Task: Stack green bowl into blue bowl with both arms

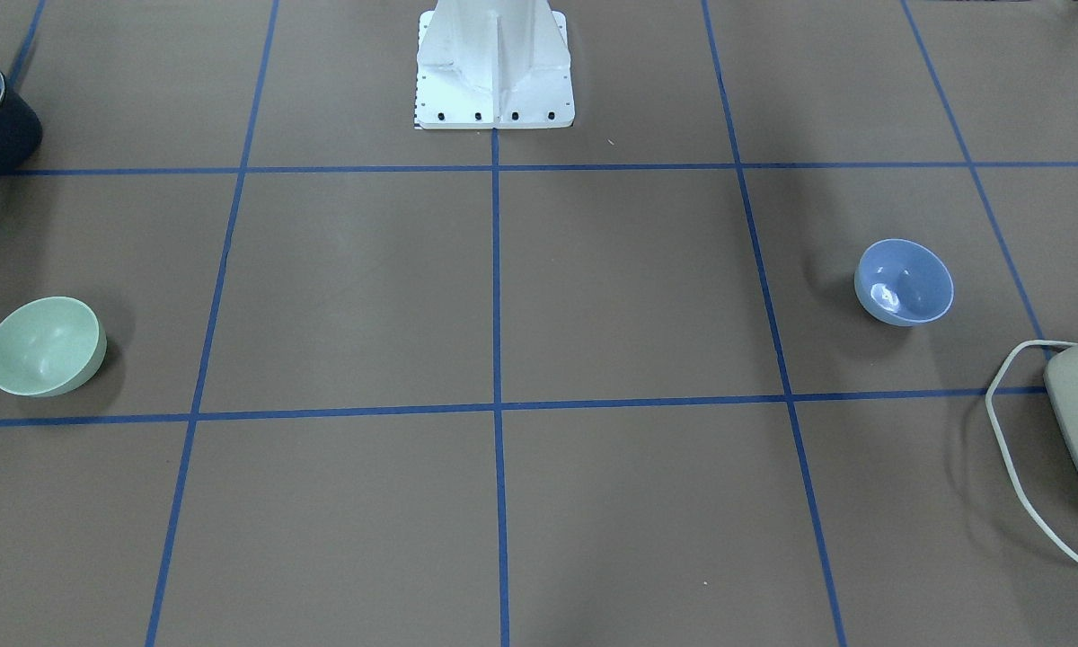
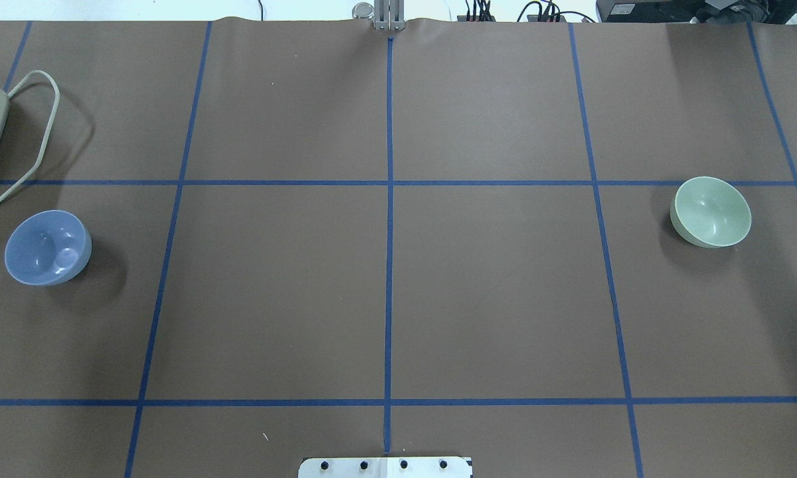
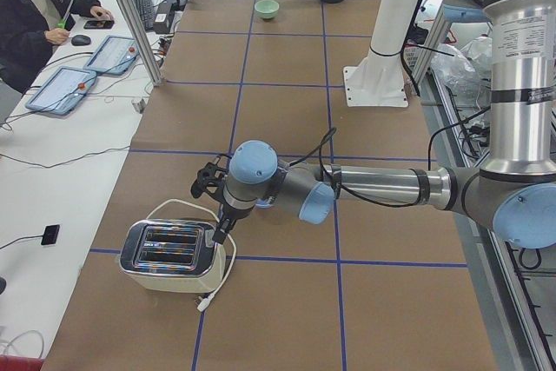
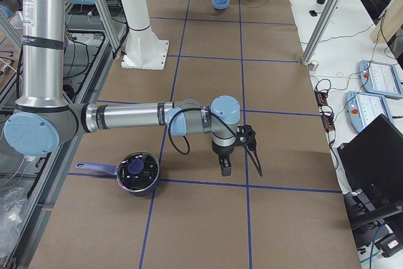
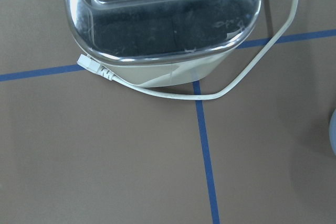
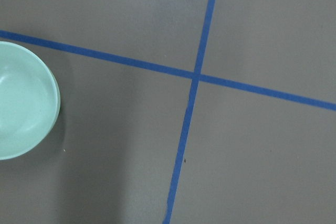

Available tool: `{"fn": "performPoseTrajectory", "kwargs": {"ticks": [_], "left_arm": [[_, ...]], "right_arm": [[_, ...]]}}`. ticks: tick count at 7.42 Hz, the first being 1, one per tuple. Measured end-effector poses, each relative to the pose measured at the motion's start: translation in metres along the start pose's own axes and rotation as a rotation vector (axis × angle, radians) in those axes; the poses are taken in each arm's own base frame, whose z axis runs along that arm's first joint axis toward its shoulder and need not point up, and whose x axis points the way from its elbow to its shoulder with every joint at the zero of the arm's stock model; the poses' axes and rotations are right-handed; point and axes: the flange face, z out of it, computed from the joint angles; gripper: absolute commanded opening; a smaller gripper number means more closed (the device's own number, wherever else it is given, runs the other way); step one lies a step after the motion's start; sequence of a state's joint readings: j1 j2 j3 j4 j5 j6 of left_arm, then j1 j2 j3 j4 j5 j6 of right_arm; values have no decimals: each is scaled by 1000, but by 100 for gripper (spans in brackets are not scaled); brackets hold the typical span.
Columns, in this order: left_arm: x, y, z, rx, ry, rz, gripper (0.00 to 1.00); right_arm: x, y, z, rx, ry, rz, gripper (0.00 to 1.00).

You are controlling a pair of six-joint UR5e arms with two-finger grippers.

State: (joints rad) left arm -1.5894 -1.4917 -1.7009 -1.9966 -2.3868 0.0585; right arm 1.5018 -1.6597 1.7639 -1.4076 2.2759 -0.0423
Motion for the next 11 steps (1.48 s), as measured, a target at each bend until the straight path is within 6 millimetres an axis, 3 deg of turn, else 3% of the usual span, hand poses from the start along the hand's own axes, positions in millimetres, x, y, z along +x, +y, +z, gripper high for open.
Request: {"fn": "performPoseTrajectory", "kwargs": {"ticks": [3,5,7,11], "left_arm": [[26,-6,3,56,70,53,98],[60,-2,40,-13,120,-96,98],[92,9,84,-92,102,-187,98],[131,28,151,-158,8,-177,96]], "right_arm": [[-28,-16,-22,68,-77,43,100],[-43,-19,-26,70,-107,72,100],[-45,-16,-21,60,-98,84,100],[-43,-12,-17,50,-79,90,100]]}}
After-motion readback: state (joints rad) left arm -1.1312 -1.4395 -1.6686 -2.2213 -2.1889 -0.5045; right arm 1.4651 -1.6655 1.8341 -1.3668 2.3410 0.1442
